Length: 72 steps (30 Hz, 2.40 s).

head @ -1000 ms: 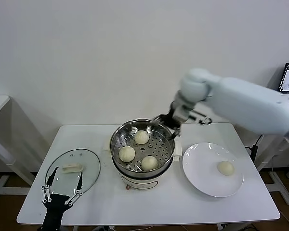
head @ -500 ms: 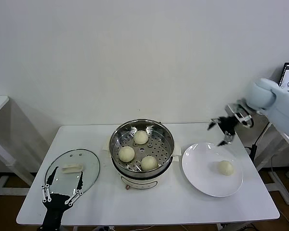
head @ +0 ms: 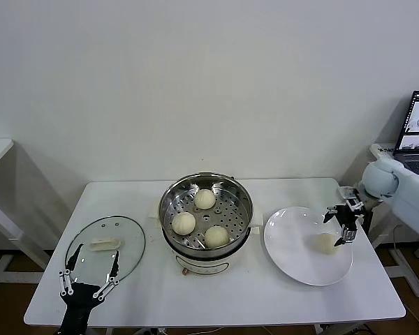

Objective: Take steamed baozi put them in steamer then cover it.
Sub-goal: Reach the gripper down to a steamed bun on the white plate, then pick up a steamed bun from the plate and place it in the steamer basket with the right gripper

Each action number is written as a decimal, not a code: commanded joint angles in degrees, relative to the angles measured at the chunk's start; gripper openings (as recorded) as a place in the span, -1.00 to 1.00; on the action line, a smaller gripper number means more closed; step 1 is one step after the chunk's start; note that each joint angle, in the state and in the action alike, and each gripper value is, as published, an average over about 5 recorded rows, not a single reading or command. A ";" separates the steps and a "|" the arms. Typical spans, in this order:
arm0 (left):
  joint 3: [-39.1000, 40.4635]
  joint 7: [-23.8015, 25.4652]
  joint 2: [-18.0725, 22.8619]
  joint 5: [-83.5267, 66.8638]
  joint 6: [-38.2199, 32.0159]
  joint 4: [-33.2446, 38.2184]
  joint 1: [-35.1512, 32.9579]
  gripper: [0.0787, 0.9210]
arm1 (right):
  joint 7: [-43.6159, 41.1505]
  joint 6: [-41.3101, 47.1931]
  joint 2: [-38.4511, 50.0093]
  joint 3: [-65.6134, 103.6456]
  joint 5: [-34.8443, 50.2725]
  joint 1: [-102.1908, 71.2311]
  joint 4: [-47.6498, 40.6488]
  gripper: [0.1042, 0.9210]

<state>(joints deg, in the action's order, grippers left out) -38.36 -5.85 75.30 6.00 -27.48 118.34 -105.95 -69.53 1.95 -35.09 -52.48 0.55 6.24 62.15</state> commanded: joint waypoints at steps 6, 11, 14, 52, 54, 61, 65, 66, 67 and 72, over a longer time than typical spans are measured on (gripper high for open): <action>-0.36 -0.29 0.09 -0.01 0.08 -0.32 -0.21 0.77 | 1.74 1.01 -3.15 2.19 -3.61 -5.04 -4.48 0.76; -0.35 -0.33 0.13 -0.20 0.15 -0.44 -0.16 0.77 | 2.41 0.78 -3.70 3.72 -4.29 -6.29 -5.05 0.76; -0.39 -0.42 0.15 -0.72 0.41 -0.21 -0.05 0.77 | 3.13 0.72 -3.66 3.98 -4.14 -6.64 -4.84 0.75; 0.59 -0.52 -0.18 -1.08 0.93 0.74 0.86 0.77 | -4.80 8.94 -31.65 -32.53 28.18 42.79 10.89 0.34; 0.55 -0.54 -0.10 -1.21 0.92 0.84 0.88 0.77 | -3.94 9.03 -32.68 -32.57 27.13 41.22 10.40 0.34; 0.24 -0.62 -0.08 -1.61 0.93 0.84 0.93 0.77 | -1.37 9.78 -34.71 -31.76 24.98 36.18 8.68 0.34; -0.03 -0.64 -0.11 -1.73 0.95 0.95 0.93 0.77 | -0.76 9.98 -34.96 -31.87 23.97 33.93 7.35 0.33; -0.09 -0.66 -0.12 -1.76 0.95 0.94 0.93 0.77 | -0.54 10.05 -34.94 -31.85 23.76 33.26 7.08 0.32; -0.14 -0.67 -0.12 -1.76 0.95 0.91 0.93 0.77 | -0.29 10.13 -34.91 -31.81 23.58 32.62 6.88 0.32; -0.33 -0.73 -0.08 -1.77 0.93 0.89 0.89 0.77 | 0.87 10.37 -34.95 -31.41 22.96 30.40 6.08 0.32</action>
<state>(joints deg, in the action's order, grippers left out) -38.58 -6.54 75.20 4.25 -26.58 119.25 -105.03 -70.67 11.68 -67.53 -82.91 23.82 40.08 69.18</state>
